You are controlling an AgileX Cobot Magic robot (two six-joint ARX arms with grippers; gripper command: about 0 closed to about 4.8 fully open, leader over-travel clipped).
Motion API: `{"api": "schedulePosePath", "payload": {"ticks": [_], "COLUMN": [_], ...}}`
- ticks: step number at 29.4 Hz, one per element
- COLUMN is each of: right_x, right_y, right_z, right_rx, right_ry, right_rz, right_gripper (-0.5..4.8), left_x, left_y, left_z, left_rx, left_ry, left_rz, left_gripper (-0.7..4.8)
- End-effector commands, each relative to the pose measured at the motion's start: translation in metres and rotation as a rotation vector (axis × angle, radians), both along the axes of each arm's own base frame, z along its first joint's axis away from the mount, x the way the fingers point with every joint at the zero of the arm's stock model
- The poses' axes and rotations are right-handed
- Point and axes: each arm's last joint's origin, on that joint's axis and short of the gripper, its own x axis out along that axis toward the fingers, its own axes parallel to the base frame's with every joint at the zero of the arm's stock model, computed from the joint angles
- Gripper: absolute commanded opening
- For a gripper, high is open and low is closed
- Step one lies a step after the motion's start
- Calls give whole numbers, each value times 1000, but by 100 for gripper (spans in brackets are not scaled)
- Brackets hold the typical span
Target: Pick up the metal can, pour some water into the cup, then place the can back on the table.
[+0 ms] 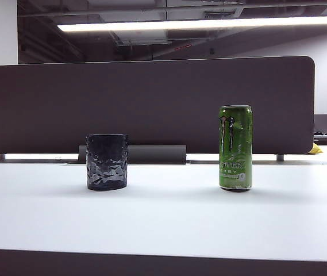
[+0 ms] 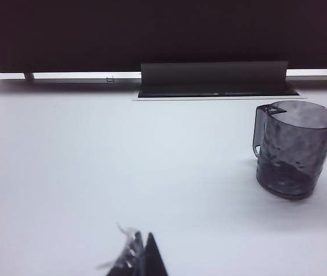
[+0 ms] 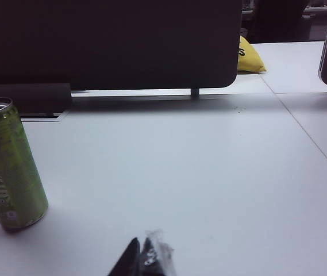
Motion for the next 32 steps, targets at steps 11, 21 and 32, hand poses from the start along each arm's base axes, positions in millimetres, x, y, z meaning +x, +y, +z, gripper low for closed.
{"api": "schedulePosePath", "payload": {"ticks": [11, 21, 32], "right_x": [0, 0, 0], "right_y": [0, 0, 5], "right_z": [1, 1, 1], "right_rx": [3, 16, 164], "right_ry": [-12, -11, 4], "right_rz": [2, 7, 161], "right_gripper": [13, 13, 13], "left_x": [0, -2, -9], "left_y": [0, -14, -37], "left_z": [2, 2, 2], "left_rx": [0, -1, -3], "left_ry": [-13, -13, -13], "left_rz": [2, -139, -391], "left_gripper": [-5, -5, -5]}}
